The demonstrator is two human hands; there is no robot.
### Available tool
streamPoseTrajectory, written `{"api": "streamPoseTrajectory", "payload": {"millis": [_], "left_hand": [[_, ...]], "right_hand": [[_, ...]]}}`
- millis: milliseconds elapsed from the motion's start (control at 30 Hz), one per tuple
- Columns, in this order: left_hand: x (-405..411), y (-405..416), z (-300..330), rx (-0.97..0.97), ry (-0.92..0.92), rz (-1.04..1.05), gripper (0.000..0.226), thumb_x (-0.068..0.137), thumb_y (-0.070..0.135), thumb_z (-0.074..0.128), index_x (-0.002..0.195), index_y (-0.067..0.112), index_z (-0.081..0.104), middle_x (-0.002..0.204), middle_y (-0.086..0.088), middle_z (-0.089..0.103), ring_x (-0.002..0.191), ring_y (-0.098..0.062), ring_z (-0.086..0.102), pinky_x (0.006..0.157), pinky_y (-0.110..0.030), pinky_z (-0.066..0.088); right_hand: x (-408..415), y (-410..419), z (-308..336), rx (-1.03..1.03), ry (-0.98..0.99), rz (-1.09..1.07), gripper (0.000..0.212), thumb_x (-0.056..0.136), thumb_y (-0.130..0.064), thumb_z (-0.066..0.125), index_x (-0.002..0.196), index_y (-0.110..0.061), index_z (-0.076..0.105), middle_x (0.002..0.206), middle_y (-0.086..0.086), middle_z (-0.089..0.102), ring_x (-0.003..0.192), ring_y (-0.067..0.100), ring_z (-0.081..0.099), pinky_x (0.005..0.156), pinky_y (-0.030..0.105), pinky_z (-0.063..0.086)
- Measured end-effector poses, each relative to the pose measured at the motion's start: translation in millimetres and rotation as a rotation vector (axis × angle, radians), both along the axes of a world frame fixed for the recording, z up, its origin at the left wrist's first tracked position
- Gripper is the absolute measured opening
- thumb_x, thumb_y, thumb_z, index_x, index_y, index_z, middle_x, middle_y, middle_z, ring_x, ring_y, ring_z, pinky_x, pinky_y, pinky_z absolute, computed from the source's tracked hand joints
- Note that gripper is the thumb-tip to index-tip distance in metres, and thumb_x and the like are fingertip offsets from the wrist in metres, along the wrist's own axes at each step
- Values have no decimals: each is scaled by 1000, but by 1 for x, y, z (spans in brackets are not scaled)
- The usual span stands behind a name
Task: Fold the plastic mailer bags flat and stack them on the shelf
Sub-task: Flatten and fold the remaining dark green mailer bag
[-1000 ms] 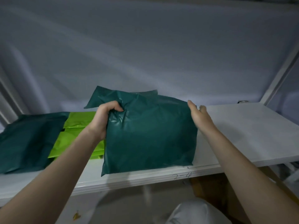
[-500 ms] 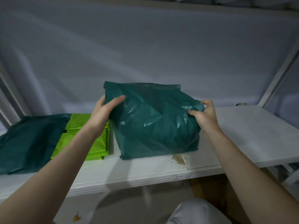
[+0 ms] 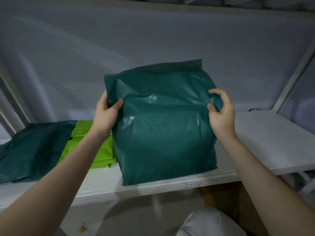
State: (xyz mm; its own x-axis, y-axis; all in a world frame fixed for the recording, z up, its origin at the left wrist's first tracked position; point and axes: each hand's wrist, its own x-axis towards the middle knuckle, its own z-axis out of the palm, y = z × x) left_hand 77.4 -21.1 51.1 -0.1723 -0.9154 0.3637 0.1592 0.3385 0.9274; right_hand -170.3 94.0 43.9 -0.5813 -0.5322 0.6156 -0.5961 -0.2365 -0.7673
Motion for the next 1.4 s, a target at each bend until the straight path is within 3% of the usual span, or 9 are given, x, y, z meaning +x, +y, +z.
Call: {"api": "streamPoseTrajectory", "payload": {"millis": [300,467,667,800,900,967,1067,1233,1400], "left_hand": [[6,-24,-11,-32,-1,42,65,86,-4,55,140,29,38,122,10,60,101,-2,62,85,-21,54],[4,-51,-58,105,-190,6,82,87,-8,52,147,36,18,143,0,46,124,-16,50,101,-38,45],[-10,-78,-87,120,-339,67,71,92,3,48,141,48,22,117,-4,61,109,-23,60,96,-46,49],[-20,-89,-99,-28,-529,196,64,94,9,48,145,39,21,102,-2,61,100,-23,59,89,-33,46],[-22,-90,-105,-264,-738,422,60,96,15,43,146,36,18,90,-16,63,75,-40,58,67,-43,48],[-23,-91,-109,-435,-810,520,59,96,13,40,146,37,19,122,-12,57,70,-43,56,56,-45,45],[-24,-98,-121,-598,-817,501,68,87,-3,41,146,27,27,150,0,30,89,-40,59,52,-41,46],[-31,-129,-155,-496,-955,387,77,78,-11,40,148,5,16,156,-12,14,134,-33,34,85,-41,49],[-42,-146,-178,-228,-1222,393,63,94,15,44,149,12,14,157,-15,3,138,-36,23,107,-49,28]], "right_hand": [[0,-17,-23,46,-34,-69,40,89,-3,51,128,-10,55,113,-2,53,75,2,50,75,8,41],[-13,-34,-67,409,-11,-21,47,90,-11,50,137,-11,46,141,-5,44,125,15,45,102,24,33],[-22,-50,-95,526,78,-9,48,93,-15,42,141,-20,39,147,-12,34,122,11,45,95,23,32],[-27,-64,-108,568,115,-25,53,95,-17,36,147,-19,28,154,-14,22,125,12,44,95,19,28],[-25,-72,-112,610,327,-66,67,90,-13,42,151,-18,13,158,-15,3,87,20,62,79,28,49],[-25,-81,-115,609,475,-133,76,87,-7,46,151,-15,6,159,-11,-5,62,21,55,55,31,48],[-28,-93,-120,584,552,-209,78,84,-2,47,151,-12,8,159,-7,-3,61,20,49,50,27,38],[-40,-116,-145,798,569,-140,81,83,-6,49,151,-13,5,159,-5,-1,100,28,50,68,33,48],[-45,-130,-168,1083,536,-81,71,87,-22,47,148,-13,11,156,-2,6,125,33,26,93,42,38]]}}
